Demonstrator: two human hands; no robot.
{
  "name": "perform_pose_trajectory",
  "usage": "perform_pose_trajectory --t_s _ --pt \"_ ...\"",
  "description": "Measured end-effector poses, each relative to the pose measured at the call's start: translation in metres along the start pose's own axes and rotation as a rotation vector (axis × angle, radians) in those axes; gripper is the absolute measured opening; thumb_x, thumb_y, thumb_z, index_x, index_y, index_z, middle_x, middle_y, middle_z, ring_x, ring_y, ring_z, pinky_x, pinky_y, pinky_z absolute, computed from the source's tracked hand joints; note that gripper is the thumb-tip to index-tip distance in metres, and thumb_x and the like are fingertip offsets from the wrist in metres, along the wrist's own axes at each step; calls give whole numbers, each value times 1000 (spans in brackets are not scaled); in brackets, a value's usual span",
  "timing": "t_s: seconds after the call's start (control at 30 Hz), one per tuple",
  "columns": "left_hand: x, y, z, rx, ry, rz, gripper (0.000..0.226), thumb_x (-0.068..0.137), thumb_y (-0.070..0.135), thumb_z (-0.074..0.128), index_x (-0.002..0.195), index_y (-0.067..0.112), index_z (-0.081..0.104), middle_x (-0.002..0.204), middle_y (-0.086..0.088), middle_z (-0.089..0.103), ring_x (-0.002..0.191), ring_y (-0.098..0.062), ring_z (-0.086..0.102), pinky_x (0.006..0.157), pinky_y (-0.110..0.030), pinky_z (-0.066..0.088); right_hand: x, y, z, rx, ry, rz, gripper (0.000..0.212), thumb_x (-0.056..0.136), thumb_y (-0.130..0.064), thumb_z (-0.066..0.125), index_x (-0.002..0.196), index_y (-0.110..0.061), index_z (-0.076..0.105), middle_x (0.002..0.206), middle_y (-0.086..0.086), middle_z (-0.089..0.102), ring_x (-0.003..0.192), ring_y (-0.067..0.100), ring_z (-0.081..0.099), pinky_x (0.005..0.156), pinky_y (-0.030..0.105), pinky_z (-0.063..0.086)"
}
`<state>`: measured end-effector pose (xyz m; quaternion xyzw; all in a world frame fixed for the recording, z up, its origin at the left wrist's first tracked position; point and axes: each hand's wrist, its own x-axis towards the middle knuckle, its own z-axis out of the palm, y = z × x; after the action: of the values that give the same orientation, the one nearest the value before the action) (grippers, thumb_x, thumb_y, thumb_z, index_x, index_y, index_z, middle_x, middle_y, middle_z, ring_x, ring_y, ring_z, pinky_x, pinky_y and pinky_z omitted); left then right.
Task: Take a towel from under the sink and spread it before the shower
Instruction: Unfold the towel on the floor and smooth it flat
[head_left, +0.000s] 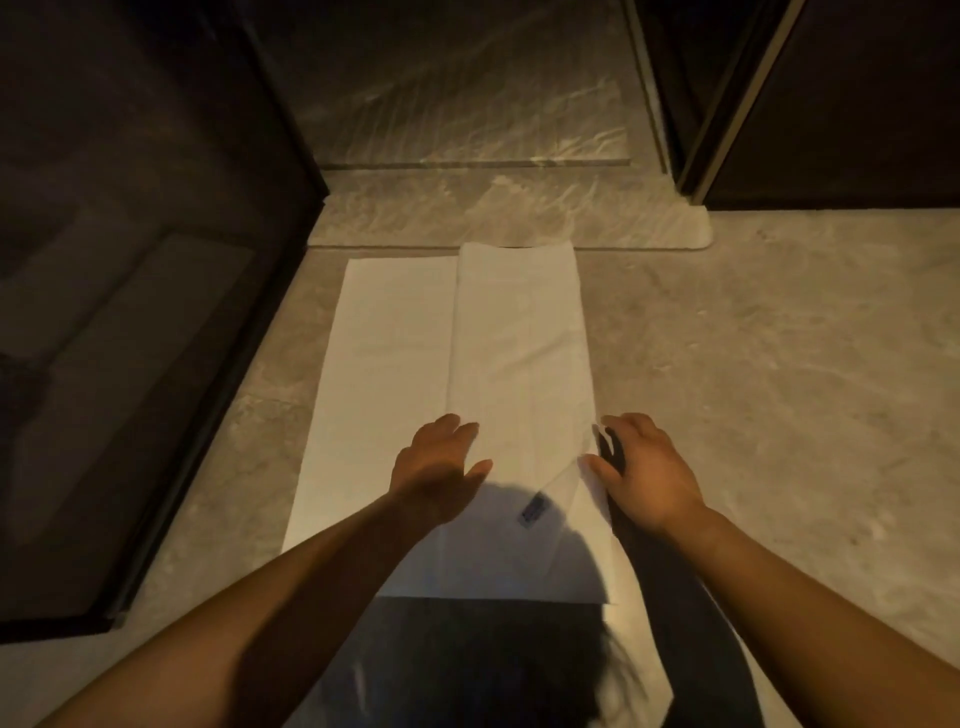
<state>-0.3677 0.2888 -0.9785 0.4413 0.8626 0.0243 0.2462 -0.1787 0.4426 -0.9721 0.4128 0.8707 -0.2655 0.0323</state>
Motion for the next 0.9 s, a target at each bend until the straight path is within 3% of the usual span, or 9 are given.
perform_pose_trajectory --t_s 0.2,0.37,0.5,0.6,0.77,0.9 --pt "-22 -28 18 43 -110 -58 67 94 49 36 149 25 5 159 -4 6 145 -30 10 114 -49 24 9 -36 31 -11 -45 97 48 90 -46 52 126 -15 45 120 13 52 105 29 53 81 36 48" --pt "-26 -43 23 104 -185 -19 66 95 50 33 149 24 5 159 -2 -4 146 -27 2 116 -47 21 9 -37 35 163 -4 37 45 86 -9 54 130 -15 47 123 13 53 106 28 55 85 28 42" --pt "-27 -44 29 83 -157 -22 70 93 53 35 149 24 5 159 -2 -3 146 -27 2 115 -49 23 5 -21 28 254 57 13 49 83 1 54 129 -17 51 124 11 56 108 27 55 89 23 38" --pt "-29 -46 31 97 -146 -28 72 92 55 36 149 24 4 159 -1 -4 146 -26 2 116 -48 22 4 -4 9 303 154 102 48 83 1 56 127 -19 52 121 10 58 105 27 57 93 32 44" --pt "-28 -42 29 101 -126 -23 74 91 51 43 149 21 8 159 -2 -1 146 -27 5 113 -50 28 8 28 -25 171 278 222 40 81 -3 61 120 -13 55 114 16 56 97 34 56 79 32 41" --pt "-27 -32 28 131 -102 -66 74 90 52 45 148 21 11 159 -3 3 145 -27 11 111 -49 30 3 21 -7 20 220 183 45 83 -19 66 124 -8 51 132 20 40 112 39 48 90 41 43"
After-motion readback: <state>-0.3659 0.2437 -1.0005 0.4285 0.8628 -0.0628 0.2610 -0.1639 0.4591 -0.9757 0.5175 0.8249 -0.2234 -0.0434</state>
